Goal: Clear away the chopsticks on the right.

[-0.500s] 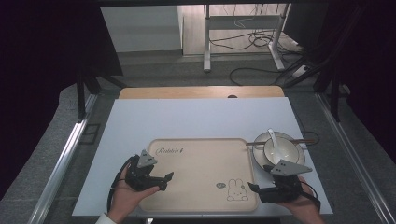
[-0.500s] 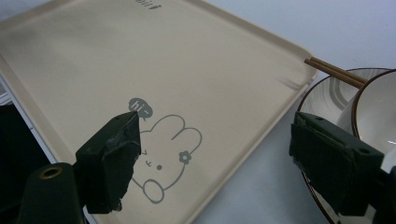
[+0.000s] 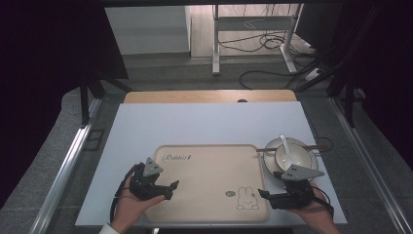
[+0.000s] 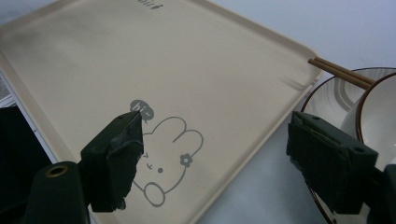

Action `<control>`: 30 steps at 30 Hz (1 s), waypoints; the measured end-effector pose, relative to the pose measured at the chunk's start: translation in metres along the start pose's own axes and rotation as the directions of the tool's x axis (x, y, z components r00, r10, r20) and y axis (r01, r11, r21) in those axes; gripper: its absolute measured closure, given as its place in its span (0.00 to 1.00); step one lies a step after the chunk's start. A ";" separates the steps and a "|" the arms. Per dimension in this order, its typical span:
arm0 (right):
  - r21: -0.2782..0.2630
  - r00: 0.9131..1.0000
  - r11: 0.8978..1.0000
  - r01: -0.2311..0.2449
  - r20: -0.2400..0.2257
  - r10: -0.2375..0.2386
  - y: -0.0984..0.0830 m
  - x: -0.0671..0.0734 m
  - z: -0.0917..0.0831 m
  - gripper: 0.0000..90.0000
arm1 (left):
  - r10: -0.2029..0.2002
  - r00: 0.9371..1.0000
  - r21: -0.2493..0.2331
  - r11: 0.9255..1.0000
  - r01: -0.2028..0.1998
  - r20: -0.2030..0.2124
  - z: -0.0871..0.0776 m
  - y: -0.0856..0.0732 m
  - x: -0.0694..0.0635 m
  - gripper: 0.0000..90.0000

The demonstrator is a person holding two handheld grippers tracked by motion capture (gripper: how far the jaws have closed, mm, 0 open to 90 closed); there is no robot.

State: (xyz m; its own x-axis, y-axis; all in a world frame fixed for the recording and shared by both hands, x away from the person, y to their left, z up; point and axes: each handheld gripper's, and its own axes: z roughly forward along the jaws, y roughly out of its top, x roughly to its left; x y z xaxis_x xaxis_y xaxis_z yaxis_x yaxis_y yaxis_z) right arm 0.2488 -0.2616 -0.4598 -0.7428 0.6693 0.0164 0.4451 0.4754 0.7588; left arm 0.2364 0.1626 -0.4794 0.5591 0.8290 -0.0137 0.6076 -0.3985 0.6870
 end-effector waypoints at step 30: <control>0.031 0.987 0.997 -0.064 0.148 0.059 0.072 -0.072 -0.044 0.46 | -0.007 1.000 0.012 1.000 0.007 -0.004 0.002 -0.001 0.005 0.13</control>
State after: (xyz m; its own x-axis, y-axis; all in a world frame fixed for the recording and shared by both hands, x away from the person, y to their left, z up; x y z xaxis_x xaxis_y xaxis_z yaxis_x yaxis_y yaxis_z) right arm 0.3122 -0.3008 -0.3773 -0.6333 0.7731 -0.0350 0.5075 0.4490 0.7355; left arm 0.2398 0.1664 -0.4820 0.5527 0.8332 -0.0154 0.6180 -0.3974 0.6783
